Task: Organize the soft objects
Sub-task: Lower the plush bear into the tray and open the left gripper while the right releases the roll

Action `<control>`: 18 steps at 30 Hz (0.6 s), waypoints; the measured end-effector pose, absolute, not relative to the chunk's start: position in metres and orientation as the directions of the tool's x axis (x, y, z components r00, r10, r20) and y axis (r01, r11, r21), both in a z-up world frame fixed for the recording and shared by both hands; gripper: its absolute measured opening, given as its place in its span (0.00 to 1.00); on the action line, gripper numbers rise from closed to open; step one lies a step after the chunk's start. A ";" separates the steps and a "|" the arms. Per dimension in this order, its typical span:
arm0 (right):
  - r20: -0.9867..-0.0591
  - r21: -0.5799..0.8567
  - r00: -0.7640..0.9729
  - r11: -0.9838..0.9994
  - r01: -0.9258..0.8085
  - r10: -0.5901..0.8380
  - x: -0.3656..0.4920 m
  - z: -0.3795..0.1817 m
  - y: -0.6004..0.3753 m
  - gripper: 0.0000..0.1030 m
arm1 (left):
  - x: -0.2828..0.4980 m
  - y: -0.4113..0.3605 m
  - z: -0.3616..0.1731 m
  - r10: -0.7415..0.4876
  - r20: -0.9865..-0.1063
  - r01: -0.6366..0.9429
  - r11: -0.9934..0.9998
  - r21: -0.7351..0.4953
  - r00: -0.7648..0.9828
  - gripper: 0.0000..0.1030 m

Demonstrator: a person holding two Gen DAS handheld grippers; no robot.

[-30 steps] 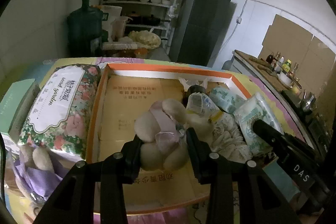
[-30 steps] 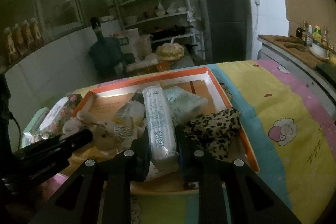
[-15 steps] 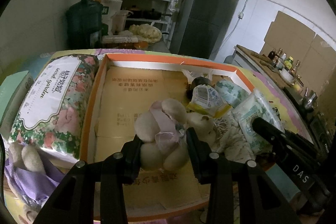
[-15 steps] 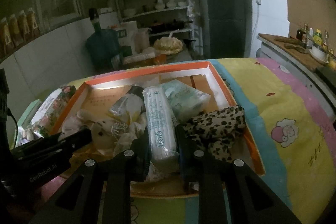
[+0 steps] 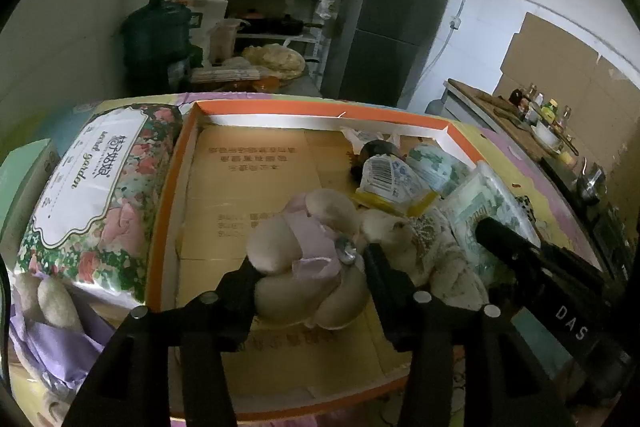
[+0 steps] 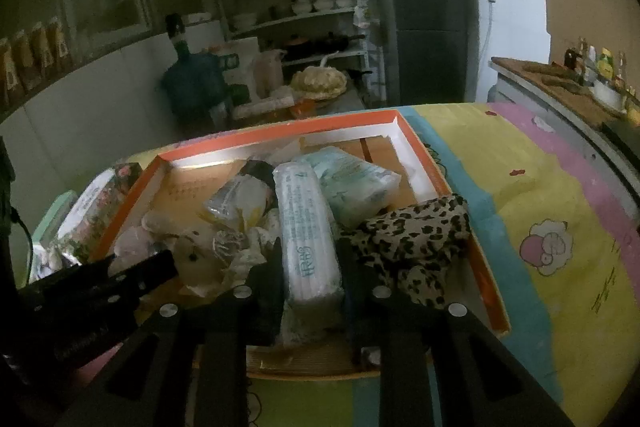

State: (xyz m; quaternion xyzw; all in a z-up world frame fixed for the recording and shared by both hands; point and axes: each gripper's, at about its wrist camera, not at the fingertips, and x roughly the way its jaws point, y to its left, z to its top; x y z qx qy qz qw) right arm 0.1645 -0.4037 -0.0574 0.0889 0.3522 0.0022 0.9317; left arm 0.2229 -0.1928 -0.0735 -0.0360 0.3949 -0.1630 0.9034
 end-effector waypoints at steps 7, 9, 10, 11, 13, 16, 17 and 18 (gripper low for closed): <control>-0.639 0.189 0.765 0.980 0.063 0.074 0.160 -0.055 -0.408 0.49 | 0.219 -0.192 -0.070 -0.302 -0.702 0.259 0.951 -0.172 0.645 0.63; -0.629 0.191 0.774 0.979 0.066 0.071 0.158 -0.053 -0.409 0.51 | 0.219 -0.190 -0.069 -0.303 -0.702 0.255 0.951 -0.176 0.645 0.63; -0.626 0.192 0.777 0.979 0.068 0.069 0.157 -0.051 -0.409 0.51 | 0.218 -0.190 -0.068 -0.304 -0.700 0.255 0.951 -0.178 0.646 0.63; -0.622 0.194 0.780 0.979 0.069 0.068 0.156 -0.050 -0.409 0.51 | 0.217 -0.189 -0.067 -0.306 -0.698 0.255 0.950 -0.180 0.648 0.64; -0.615 0.199 0.785 0.977 0.073 0.067 0.154 -0.048 -0.410 0.51 | 0.215 -0.188 -0.064 -0.311 -0.690 0.259 0.949 -0.181 0.654 0.67; -0.605 0.206 0.793 0.975 0.079 0.063 0.150 -0.044 -0.412 0.51 | 0.210 -0.186 -0.058 -0.314 -0.676 0.265 0.948 -0.179 0.666 0.69; -0.603 0.206 0.796 0.975 0.081 0.062 0.149 -0.043 -0.413 0.51 | 0.209 -0.186 -0.057 -0.315 -0.673 0.266 0.947 -0.178 0.670 0.69; -0.599 0.207 0.799 0.975 0.082 0.060 0.148 -0.042 -0.413 0.51 | 0.207 -0.185 -0.055 -0.317 -0.668 0.268 0.947 -0.179 0.673 0.69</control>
